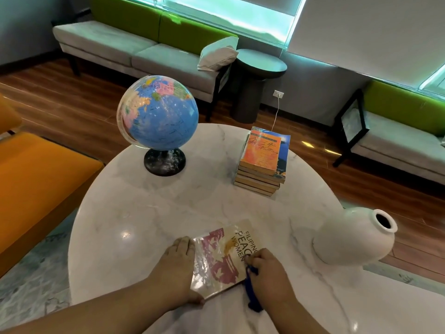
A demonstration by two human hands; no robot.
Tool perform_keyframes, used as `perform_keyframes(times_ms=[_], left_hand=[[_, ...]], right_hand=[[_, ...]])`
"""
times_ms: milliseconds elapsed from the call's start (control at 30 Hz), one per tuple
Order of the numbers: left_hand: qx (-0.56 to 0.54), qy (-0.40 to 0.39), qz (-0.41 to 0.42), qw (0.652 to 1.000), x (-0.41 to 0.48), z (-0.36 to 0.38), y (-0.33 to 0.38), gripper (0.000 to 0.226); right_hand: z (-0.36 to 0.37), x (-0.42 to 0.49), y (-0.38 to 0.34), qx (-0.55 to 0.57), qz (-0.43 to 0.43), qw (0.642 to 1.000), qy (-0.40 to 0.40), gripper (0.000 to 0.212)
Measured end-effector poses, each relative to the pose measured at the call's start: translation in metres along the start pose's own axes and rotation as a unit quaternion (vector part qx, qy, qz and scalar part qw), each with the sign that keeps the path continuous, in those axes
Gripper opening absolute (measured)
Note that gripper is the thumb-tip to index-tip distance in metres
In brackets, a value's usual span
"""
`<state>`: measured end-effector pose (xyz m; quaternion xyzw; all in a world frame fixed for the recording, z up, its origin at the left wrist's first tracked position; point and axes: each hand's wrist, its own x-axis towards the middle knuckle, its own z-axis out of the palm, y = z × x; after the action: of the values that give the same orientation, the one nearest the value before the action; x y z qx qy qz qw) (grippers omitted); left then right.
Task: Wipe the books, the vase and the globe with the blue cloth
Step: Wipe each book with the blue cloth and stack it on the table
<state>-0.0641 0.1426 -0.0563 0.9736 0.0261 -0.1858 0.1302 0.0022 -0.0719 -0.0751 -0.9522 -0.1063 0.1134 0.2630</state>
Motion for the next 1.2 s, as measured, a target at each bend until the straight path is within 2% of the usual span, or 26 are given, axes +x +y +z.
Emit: perform_keyframes(times_ms=[100,167,233,333,433,467,533,567,600,667,733,800,900,967,1033,1133,1200], left_hand=[[-0.003,-0.002,-0.003,1.0,0.001,0.0,0.001,0.133],[-0.003,-0.002,-0.001,1.0,0.001,0.0,0.002,0.133],[-0.006,0.0,0.002,1.0,0.0,0.0,0.002,0.134],[-0.009,0.007,0.002,1.0,0.0,0.0,0.0,0.134],[-0.005,0.005,0.0,1.0,0.0,0.0,0.0,0.134],[-0.004,0.004,-0.002,1.0,0.0,0.0,0.0,0.134],[-0.004,0.004,-0.002,1.0,0.001,0.001,0.001,0.135],[-0.005,0.003,-0.002,1.0,0.001,0.0,0.001,0.135],[-0.006,0.002,-0.001,1.0,0.0,0.0,0.001,0.135],[-0.009,0.003,0.001,1.0,0.0,0.0,0.001,0.134],[-0.009,0.003,0.0,1.0,0.0,0.0,0.001,0.135],[-0.009,0.001,-0.001,1.0,0.001,0.0,0.001,0.135],[-0.009,-0.003,-0.003,1.0,0.001,0.0,0.001,0.135],[-0.008,-0.003,-0.003,1.0,0.001,-0.001,0.002,0.135],[-0.006,-0.005,-0.003,1.0,0.001,-0.001,0.003,0.134],[-0.002,-0.008,-0.005,1.0,0.001,-0.001,0.002,0.134],[-0.002,-0.008,-0.006,1.0,0.001,0.0,0.002,0.134]], right_hand=[[0.014,-0.016,-0.02,-0.018,-0.124,0.987,-0.098,0.021],[0.013,-0.018,-0.021,-0.021,-0.146,0.982,-0.114,0.024],[0.006,-0.007,-0.007,-0.021,-0.116,0.989,-0.091,0.023],[-0.004,0.008,0.014,-0.057,-0.061,0.996,-0.005,0.013],[0.009,0.008,0.011,-0.145,-0.124,0.982,0.015,0.011],[0.018,0.002,0.005,-0.155,-0.175,0.972,-0.009,0.018],[0.035,-0.008,-0.001,-0.132,-0.245,0.959,-0.051,0.059],[0.037,-0.012,-0.001,-0.117,-0.248,0.96,-0.065,0.068],[0.033,-0.012,0.0,-0.096,-0.247,0.962,-0.062,0.061],[0.014,0.001,0.008,-0.079,-0.183,0.979,-0.041,0.033],[-0.005,0.017,0.02,-0.095,-0.095,0.991,-0.001,0.036],[-0.01,0.026,0.026,-0.097,-0.052,0.994,0.014,0.037],[0.002,0.019,0.017,-0.084,-0.088,0.991,-0.047,0.036],[0.005,0.019,0.016,-0.101,-0.132,0.984,-0.059,0.032],[-0.002,0.031,0.019,-0.126,-0.12,0.984,-0.038,0.031],[-0.01,0.049,0.013,-0.116,-0.078,0.989,-0.049,0.042],[-0.007,0.052,0.008,-0.139,-0.109,0.982,-0.072,0.041]])
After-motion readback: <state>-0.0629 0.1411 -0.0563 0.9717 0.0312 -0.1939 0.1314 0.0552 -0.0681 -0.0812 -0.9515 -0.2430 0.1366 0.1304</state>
